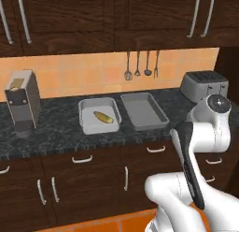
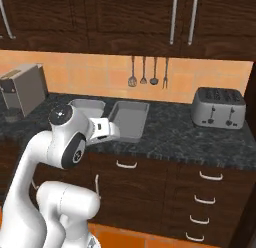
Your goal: Place one cucumber and one fish in each tupperware on the nearby counter, to pack two identical lunches.
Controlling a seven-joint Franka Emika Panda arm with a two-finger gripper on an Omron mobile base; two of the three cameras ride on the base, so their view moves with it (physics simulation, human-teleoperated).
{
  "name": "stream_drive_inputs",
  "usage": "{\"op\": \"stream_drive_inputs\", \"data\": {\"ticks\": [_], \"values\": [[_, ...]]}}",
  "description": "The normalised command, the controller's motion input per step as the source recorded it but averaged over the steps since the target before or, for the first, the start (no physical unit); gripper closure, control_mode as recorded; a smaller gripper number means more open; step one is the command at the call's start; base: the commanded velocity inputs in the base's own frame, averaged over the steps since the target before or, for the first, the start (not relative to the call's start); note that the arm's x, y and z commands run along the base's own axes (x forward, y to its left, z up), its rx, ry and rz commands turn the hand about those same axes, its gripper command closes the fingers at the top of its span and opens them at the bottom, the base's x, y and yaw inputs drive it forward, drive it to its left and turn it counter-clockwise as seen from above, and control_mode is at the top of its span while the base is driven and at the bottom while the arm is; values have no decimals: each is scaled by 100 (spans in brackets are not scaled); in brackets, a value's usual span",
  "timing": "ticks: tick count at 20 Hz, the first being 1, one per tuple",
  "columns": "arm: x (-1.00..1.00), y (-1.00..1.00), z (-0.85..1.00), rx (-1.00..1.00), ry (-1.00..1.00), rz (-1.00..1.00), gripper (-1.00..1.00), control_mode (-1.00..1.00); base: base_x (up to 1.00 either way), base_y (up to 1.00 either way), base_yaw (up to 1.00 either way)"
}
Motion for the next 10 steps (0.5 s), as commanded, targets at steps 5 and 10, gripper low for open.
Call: {"op": "stream_drive_inputs", "data": {"ticks": [5, 10], "values": [[0, 0, 0, 0, 0, 0, -100, 100, -100, -100, -18], [0, 0, 0, 0, 0, 0, -100, 100, -83, -100, -22]]}}
